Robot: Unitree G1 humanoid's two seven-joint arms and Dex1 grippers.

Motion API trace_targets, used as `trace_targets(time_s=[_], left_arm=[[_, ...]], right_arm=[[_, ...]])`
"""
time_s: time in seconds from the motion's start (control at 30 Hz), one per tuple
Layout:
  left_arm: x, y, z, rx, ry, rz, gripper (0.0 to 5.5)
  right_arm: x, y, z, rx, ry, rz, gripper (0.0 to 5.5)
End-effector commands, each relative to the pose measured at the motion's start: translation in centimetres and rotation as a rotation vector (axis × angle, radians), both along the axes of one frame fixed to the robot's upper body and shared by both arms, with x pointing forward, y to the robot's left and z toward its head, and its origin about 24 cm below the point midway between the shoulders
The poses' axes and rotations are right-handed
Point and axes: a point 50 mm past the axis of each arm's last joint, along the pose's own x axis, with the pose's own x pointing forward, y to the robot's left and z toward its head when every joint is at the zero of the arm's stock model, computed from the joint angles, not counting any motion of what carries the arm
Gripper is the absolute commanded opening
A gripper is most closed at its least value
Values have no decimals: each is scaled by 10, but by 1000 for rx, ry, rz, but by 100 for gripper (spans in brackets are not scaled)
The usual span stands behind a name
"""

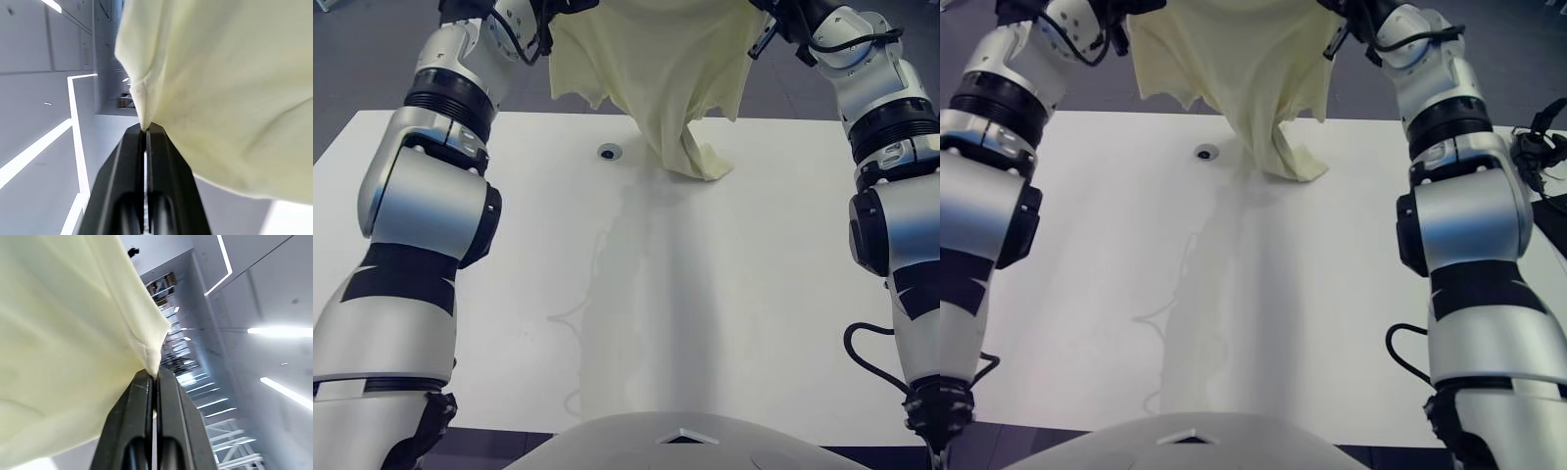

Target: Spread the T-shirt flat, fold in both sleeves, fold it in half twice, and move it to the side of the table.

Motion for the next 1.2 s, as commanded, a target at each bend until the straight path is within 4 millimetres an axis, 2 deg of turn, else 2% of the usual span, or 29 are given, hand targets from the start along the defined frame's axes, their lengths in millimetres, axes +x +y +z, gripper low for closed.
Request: trace_targets(time_s=[0.03, 0.17, 0.3, 0.43, 0.53, 0.67, 0.73, 0.8, 0.93, 1.0, 1.03, 1.13, 1.2], left_arm=[[-4, 25, 27, 97, -110, 103, 1], [-8, 32, 43, 140, -181, 157, 1], [-13, 29, 66, 228, -319, 191, 1], [-15, 27, 74, 322, -385, 205, 1], [-11, 28, 55, 348, -295, 166, 1], [-12, 50, 11, 334, -58, 63, 1], [-29, 61, 3, 326, 24, 6, 1], [-56, 66, 4, 317, 75, -32, 1], [-120, 56, -14, 197, 342, -161, 1], [-150, 43, -28, 171, 523, -284, 1], [-160, 38, -34, 168, 583, -326, 1], [-208, 20, -79, 181, 907, -468, 1], [-227, 17, -104, 197, 1040, -485, 1]], right_arm=[[-3, -10, 24, -52, -96, -74, 0], [-3, -6, 36, -68, -130, -108, 0], [-5, 0, 54, -84, -228, -143, 0], [-9, -1, 64, -120, -331, -162, 0], [-8, 0, 52, -119, -290, -79, 0], [-15, -6, 19, -72, -126, 167, 0], [-26, -18, 6, -38, -38, 284, 0], [-42, -26, -3, -8, 76, 402, 0], [-97, -33, -32, 32, 636, 642, 0], [-127, -40, -44, 4, 908, 686, 0], [-136, -41, -48, -1, 989, 698, 0], [-168, -36, -74, -24, 1246, 749, 0], [-180, -32, -92, -47, 1335, 745, 0]])
